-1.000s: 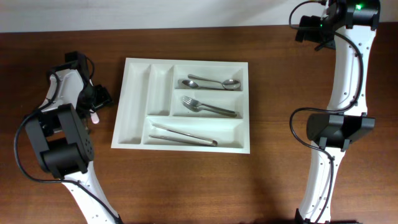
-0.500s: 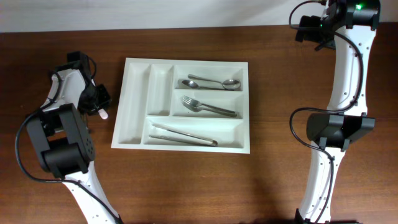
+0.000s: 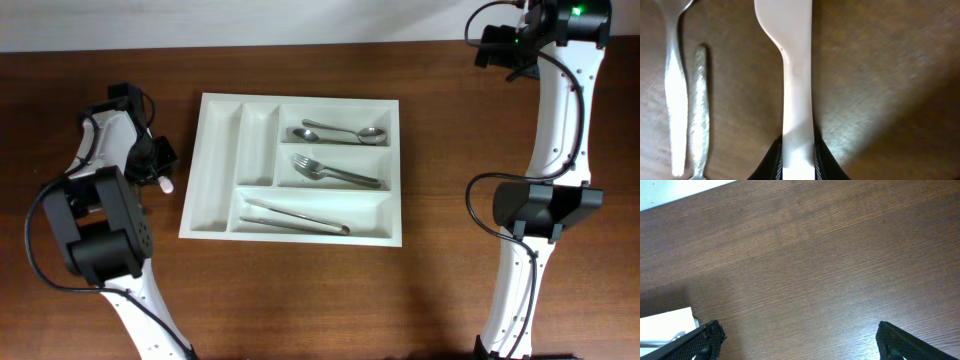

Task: Pack container
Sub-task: 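Lift the pink knife with the left gripper and carry it over the tray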

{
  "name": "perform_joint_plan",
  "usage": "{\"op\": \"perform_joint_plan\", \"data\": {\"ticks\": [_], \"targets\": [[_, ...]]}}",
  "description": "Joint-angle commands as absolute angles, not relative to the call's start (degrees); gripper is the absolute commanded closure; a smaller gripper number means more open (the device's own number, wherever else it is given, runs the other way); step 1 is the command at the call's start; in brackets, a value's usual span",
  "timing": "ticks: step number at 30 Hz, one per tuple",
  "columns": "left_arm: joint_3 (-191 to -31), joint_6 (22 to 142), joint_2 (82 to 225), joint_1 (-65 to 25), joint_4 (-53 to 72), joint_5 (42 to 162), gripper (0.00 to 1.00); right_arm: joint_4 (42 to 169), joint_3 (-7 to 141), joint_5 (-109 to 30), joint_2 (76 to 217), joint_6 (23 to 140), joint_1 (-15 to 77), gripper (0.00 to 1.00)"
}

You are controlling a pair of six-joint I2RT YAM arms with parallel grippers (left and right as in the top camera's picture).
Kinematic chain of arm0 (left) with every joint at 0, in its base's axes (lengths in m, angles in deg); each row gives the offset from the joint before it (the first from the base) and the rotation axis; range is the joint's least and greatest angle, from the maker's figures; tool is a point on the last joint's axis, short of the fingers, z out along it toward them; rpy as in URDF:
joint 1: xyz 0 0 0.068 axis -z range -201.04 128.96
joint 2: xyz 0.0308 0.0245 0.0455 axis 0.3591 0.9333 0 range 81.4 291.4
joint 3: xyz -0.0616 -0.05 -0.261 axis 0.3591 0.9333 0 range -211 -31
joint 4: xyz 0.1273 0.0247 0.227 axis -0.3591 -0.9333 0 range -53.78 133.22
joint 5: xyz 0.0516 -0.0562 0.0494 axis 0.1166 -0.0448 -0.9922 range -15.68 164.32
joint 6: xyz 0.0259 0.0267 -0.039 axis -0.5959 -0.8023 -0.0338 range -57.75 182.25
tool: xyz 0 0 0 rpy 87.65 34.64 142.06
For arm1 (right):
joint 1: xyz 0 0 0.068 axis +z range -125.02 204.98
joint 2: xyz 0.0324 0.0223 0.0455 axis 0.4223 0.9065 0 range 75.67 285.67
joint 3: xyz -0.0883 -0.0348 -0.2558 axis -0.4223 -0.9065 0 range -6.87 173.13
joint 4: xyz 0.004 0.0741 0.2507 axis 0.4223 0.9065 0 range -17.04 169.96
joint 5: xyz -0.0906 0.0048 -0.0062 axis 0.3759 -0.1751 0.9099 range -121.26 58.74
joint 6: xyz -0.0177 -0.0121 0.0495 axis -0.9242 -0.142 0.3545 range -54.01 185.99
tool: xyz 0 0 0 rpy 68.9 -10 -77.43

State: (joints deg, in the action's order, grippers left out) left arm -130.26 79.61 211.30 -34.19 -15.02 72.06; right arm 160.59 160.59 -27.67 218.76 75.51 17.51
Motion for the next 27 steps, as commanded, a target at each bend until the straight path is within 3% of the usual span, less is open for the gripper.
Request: {"op": "perform_joint_plan", "data": {"ticks": [1, 17, 27], "targets": [[-131.16, 79.50, 216.40, -34.71, -18.40, 68.15, 0.98, 160.55, 161.14, -27.43, 217.82, 76.14, 17.82, 0.01], [-157.83, 76.73, 216.38, -34.12, -34.51, 66.09, 0.98, 160.55, 161.14, -27.43, 217.82, 76.14, 17.82, 0.01], [-163.70, 66.22, 216.38, -25.75, -39.65, 72.67, 0.98, 160.55, 161.14, -27.43, 217.82, 76.16, 17.82, 0.01]]}}
